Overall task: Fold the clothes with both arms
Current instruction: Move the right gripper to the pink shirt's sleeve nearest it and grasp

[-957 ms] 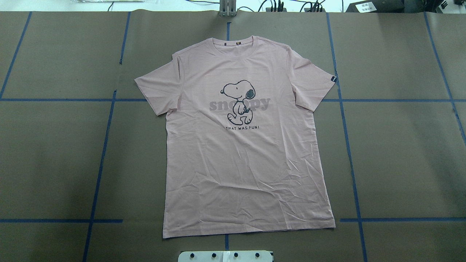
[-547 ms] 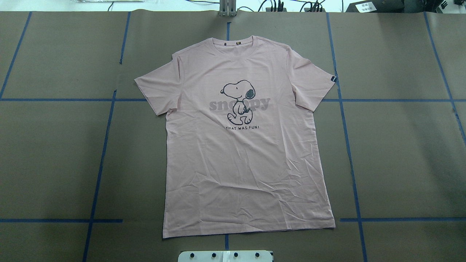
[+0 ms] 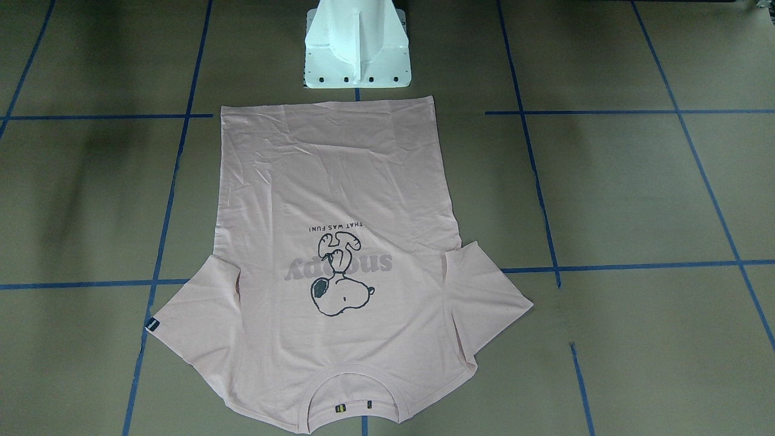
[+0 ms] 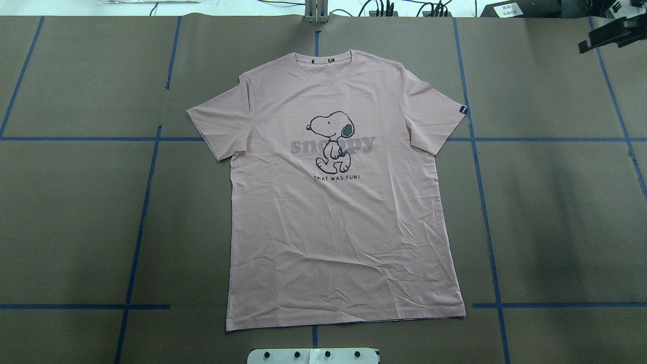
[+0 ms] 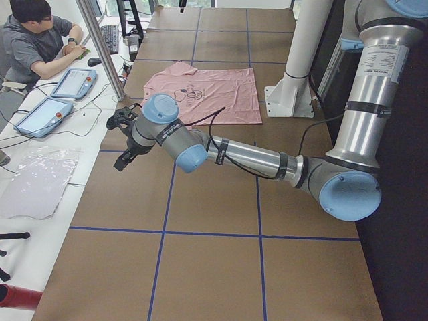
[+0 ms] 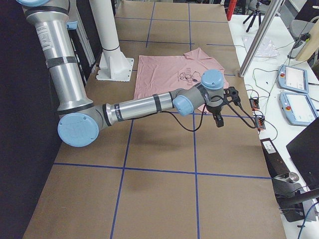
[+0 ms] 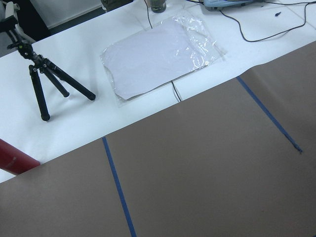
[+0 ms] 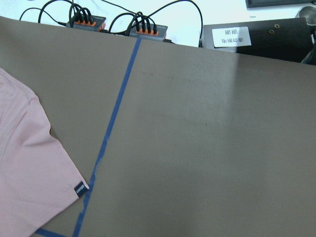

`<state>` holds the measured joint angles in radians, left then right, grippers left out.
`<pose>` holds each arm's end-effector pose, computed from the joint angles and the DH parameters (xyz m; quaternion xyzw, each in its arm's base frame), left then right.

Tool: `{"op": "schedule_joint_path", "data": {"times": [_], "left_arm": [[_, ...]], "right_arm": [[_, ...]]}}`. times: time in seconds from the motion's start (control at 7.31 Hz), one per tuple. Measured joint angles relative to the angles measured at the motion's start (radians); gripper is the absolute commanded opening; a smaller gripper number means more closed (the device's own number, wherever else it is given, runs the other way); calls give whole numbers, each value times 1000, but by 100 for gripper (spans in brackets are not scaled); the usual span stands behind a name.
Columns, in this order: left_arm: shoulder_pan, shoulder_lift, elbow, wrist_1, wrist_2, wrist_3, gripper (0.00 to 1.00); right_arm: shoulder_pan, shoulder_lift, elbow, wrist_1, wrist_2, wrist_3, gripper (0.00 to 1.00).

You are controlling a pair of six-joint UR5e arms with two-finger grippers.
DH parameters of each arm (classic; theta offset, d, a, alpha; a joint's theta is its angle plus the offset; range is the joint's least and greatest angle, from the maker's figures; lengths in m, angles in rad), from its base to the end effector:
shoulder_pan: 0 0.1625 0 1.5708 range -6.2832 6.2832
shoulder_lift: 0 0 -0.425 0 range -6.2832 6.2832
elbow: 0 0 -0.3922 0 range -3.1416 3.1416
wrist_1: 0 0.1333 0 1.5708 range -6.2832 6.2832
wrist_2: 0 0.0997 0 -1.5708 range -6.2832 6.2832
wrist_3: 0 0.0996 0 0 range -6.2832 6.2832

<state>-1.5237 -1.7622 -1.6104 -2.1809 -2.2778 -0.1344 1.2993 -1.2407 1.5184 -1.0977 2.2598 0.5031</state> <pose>-0.0410 -0.5881 0.4661 0.3528 0.3494 0.1038 0.8618 -0.1043 -0.6356 0.4452 0.2009 -0.4213 -0.0218 0.8841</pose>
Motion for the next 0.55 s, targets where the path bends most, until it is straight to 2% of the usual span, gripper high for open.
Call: {"op": "schedule_joint_path", "data": {"times": [0.27, 0.55], "left_arm": [[9, -1, -3, -2, 0, 1, 100], [11, -1, -6, -11, 0, -1, 100]], "right_arm": [[-185, 105, -109, 131, -199, 248, 96], [-329, 148, -213, 247, -375, 395, 85]]}}
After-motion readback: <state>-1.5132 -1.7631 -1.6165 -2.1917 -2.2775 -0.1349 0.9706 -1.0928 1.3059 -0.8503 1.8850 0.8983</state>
